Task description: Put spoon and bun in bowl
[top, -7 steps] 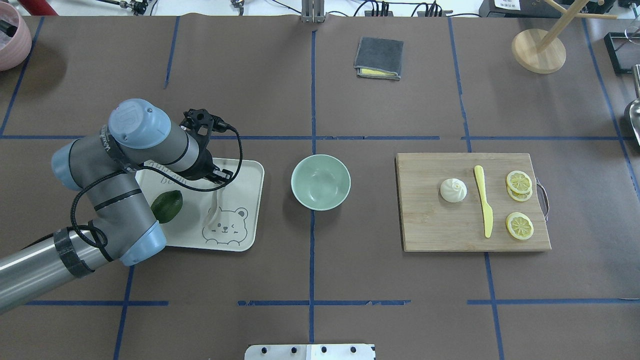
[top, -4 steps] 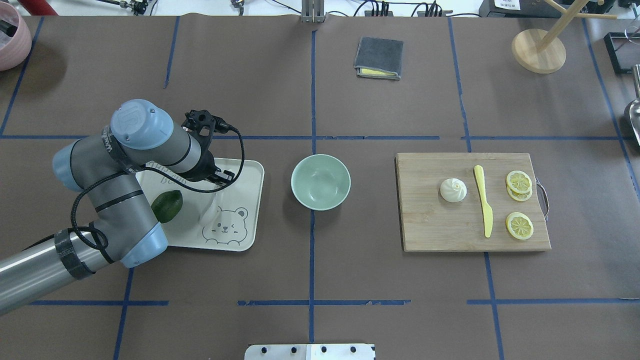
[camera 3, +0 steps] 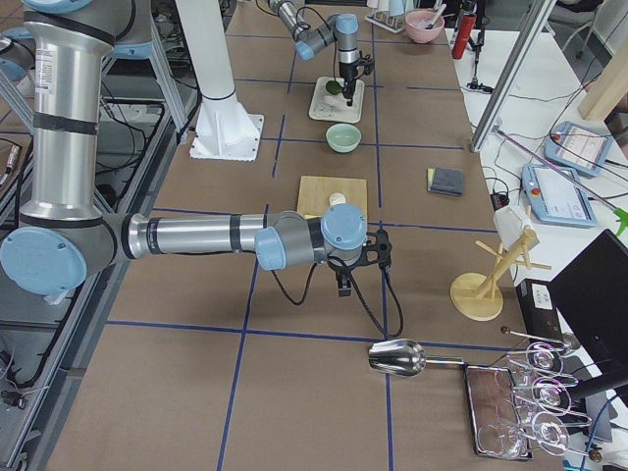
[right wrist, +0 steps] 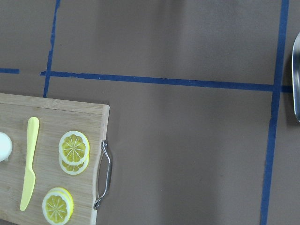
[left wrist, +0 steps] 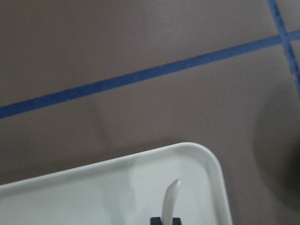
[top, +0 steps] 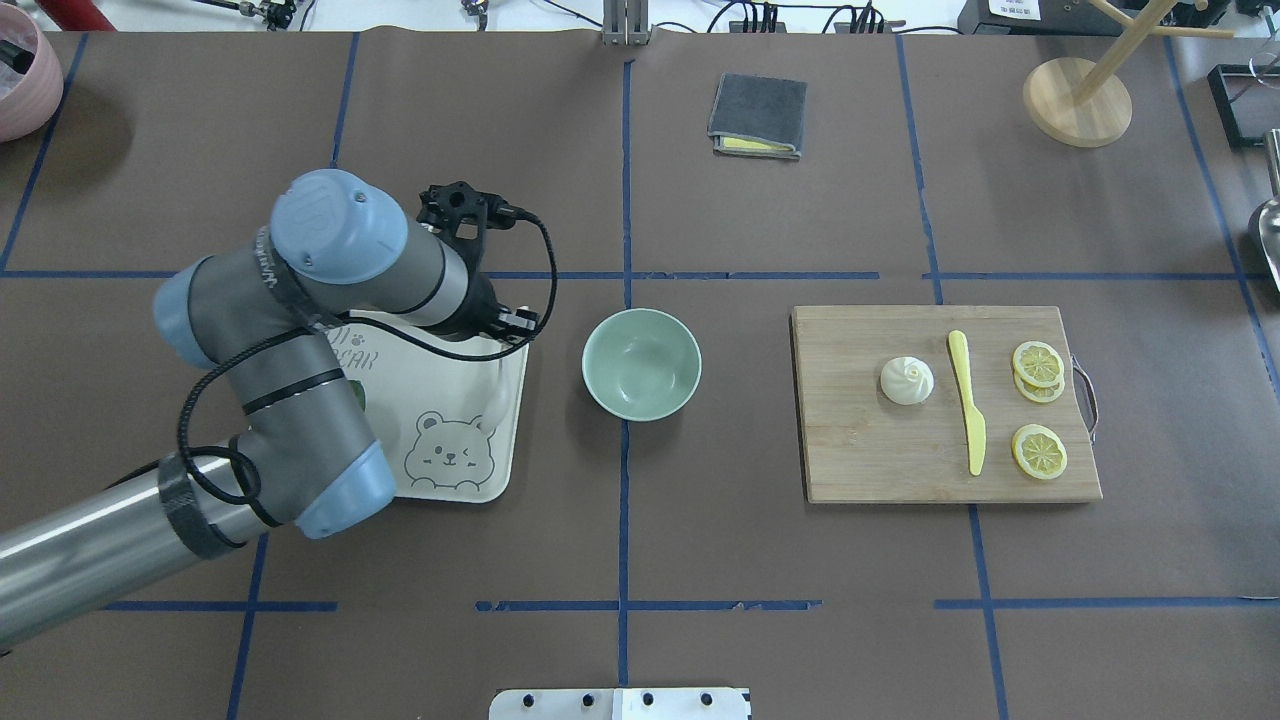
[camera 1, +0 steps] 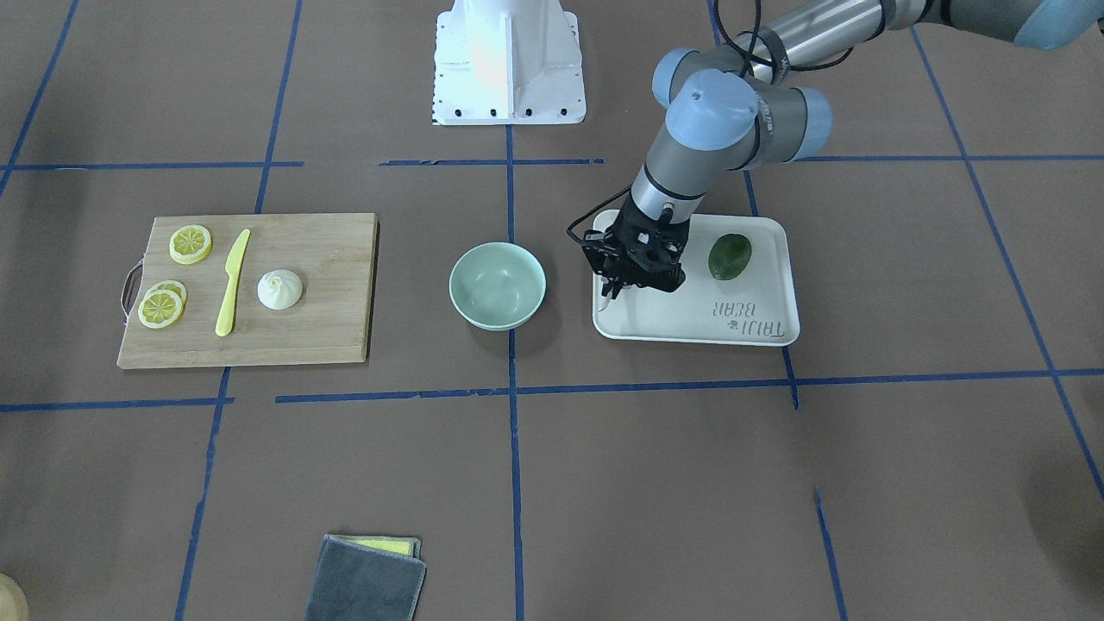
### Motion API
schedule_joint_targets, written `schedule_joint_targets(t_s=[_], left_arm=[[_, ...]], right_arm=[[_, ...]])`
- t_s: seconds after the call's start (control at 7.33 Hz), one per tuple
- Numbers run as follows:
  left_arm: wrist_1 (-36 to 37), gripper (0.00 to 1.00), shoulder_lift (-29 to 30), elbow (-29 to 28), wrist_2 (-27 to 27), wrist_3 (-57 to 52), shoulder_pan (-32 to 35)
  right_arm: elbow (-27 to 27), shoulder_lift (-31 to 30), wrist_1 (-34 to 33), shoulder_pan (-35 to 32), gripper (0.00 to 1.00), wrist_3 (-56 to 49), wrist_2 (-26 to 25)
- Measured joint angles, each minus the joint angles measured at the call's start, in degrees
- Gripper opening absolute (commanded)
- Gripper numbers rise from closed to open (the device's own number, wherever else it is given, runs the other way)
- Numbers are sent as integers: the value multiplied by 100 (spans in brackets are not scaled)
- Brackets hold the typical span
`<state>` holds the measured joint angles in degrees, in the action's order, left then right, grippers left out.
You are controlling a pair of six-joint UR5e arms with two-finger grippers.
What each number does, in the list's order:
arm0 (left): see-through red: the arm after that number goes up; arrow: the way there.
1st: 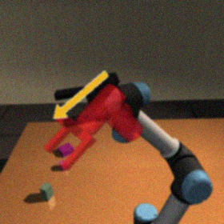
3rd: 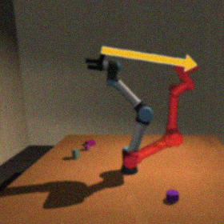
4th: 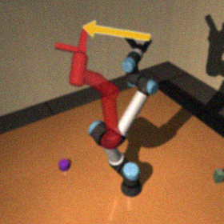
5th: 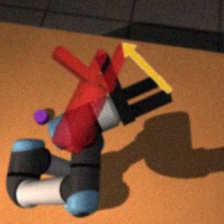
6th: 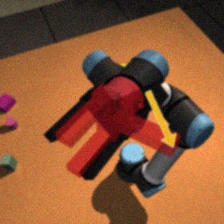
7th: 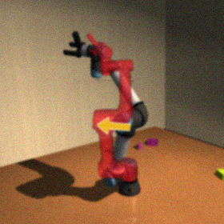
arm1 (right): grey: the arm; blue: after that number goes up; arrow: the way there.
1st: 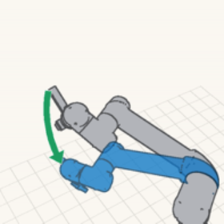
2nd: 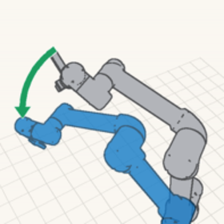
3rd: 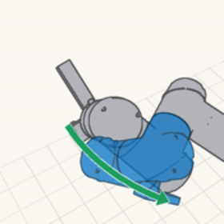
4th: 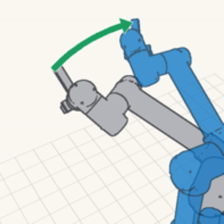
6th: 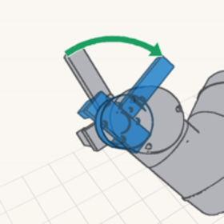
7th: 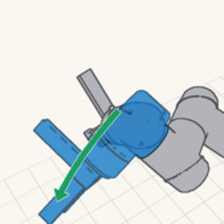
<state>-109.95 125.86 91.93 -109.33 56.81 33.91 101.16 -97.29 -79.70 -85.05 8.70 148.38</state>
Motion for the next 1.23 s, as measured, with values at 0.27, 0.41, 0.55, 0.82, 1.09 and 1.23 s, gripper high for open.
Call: schedule_joint_targets(t_s=[0.27, 0.41, 0.55, 0.82, 1.09, 1.23], left_arm=[[-79, 0, 923, -657, 391, 418, -343], [-179, 25, 1182, -890, 459, 477, -411], [-266, 42, 1277, -1017, 516, 482, -453], [-457, 42, 1326, -1184, 728, 439, -469], [-755, 54, 1340, -1375, 830, 380, -473], [-839, 57, 1343, -1414, 874, 358, -471]], right_arm=[[0, 2, 6, 21, 100, -1, 32], [0, 5, 7, 49, 100, -3, 59], [-1, 8, 7, 70, 100, -2, 80], [-10, 3, 1, 82, 100, 0, 95], [-14, 1, -1, 85, 100, 1, 102], [-12, 0, -2, 85, 100, 0, 103]])
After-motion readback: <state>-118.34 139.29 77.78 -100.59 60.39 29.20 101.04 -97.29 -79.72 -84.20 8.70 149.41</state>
